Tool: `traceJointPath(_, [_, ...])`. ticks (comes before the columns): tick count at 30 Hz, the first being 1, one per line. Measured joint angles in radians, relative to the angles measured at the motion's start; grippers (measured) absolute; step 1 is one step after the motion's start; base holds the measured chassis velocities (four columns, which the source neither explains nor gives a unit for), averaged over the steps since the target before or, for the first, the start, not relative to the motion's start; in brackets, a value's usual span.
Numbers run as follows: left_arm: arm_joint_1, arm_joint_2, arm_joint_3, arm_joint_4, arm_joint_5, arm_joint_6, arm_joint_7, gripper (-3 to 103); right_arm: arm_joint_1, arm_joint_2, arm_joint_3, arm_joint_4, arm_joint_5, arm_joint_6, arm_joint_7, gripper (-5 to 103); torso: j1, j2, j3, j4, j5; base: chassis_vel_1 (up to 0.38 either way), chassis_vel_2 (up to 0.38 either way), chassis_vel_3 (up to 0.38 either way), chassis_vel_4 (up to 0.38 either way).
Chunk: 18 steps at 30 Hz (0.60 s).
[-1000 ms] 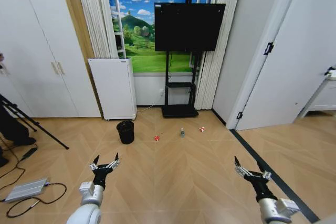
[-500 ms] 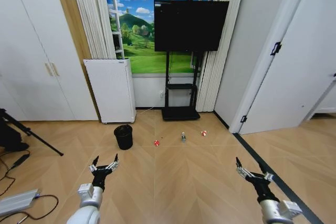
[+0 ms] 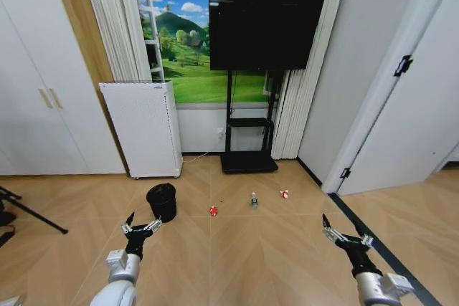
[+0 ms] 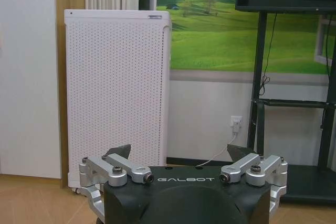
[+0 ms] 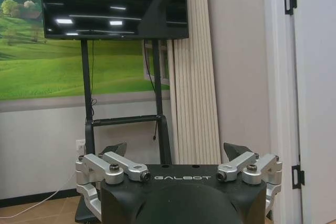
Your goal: Pick up the trash bin and place the garbage on the floor into it.
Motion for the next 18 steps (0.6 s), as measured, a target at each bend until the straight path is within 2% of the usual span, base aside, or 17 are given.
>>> traceJointPath(2, [-0.001, 0.0, 0.001, 0.002, 0.0, 0.001, -0.001, 100, 0.001, 0.0, -0.001, -0.005, 0.0, 0.0, 0.0, 100, 0.0, 0.0, 0.0, -0.0009, -0.0014, -0.334, 0.317, 0.338, -0.313])
traceJointPath(3, [-0.001, 0.0, 0.001, 0.002, 0.0, 0.001, -0.001, 100, 0.001, 0.0, -0.001, -0.005, 0.0, 0.0, 0.0, 100, 0.0, 0.0, 0.0, -0.0009, -0.0014, -0.332, 0.315, 0.338, -0.312])
traceJointPath(4, [-0.001, 0.0, 0.0, 0.004, 0.001, 0.001, -0.001, 100, 0.003, 0.0, -0.002, -0.009, 0.0, 0.0, -0.001, 100, 0.0, 0.0, 0.0, -0.0009, 0.0002, -0.277, 0.317, 0.309, -0.312])
traceJointPath(6, [-0.001, 0.0, 0.0, 0.005, 0.001, 0.001, -0.001, 100, 0.005, 0.0, -0.003, -0.011, 0.0, 0.0, -0.001, 100, 0.0, 0.0, 0.0, 0.0, 0.0001, -0.277, 0.33, 0.292, -0.307])
traceJointPath(7, [-0.002, 0.0, 0.0, 0.007, 0.001, 0.001, -0.002, 100, 0.006, 0.0, -0.004, -0.012, 0.0, 0.001, -0.001, 100, 0.0, 0.0, 0.0, -0.0008, -0.0014, -0.33, 0.33, 0.339, -0.303])
traceJointPath(8, [-0.003, 0.0, 0.0, 0.008, 0.002, 0.001, -0.002, 100, 0.007, 0.0, -0.005, -0.014, 0.0, 0.001, -0.001, 100, 0.0, 0.0, 0.0, -0.0009, -0.0014, -0.309, 0.305, 0.339, -0.33])
traceJointPath(9, [-0.004, 0.0, 0.0, 0.008, 0.002, 0.001, -0.001, 100, 0.008, 0.0, -0.005, -0.016, 0.0, 0.001, -0.001, 100, 0.0, 0.0, 0.0, -0.0006, 0.0004, -0.309, 0.332, 0.32, -0.33])
traceJointPath(11, [-0.006, 0.0, 0.0, 0.01, 0.002, 0.001, -0.002, 100, 0.009, 0.0, -0.005, -0.018, 0.0, 0.001, -0.001, 100, 0.0, 0.0, 0.0, -0.0005, 0.0002, -0.293, 0.332, 0.303, -0.322])
traceJointPath(12, [-0.007, -0.001, 0.001, 0.013, 0.003, 0.001, -0.002, 100, 0.01, 0.0, -0.005, -0.018, 0.002, 0.0, -0.001, 100, 0.0, 0.0, 0.0, -0.0002, -0.0008, -0.346, 0.346, 0.303, -0.337])
traceJointPath(14, [-0.009, -0.001, 0.002, 0.015, 0.003, 0.001, -0.002, 100, 0.009, 0.0, -0.005, -0.019, 0.005, -0.001, -0.001, 100, 0.0, 0.0, 0.0, -0.0011, -0.0017, -0.346, 0.331, 0.333, -0.337])
traceJointPath(16, [-0.012, -0.001, 0.003, 0.018, 0.003, 0.001, -0.002, 100, 0.009, 0.0, -0.005, -0.023, 0.007, -0.002, -0.001, 100, 0.0, 0.0, 0.0, -0.0009, 0.0002, -0.314, 0.32, 0.32, -0.318])
traceJointPath(18, [-0.012, -0.001, 0.004, 0.022, 0.004, 0.001, -0.002, 100, 0.009, 0.001, -0.005, -0.023, 0.009, -0.003, -0.002, 100, 0.0, 0.0, 0.0, 0.0, -0.0004, -0.308, 0.312, 0.314, -0.294])
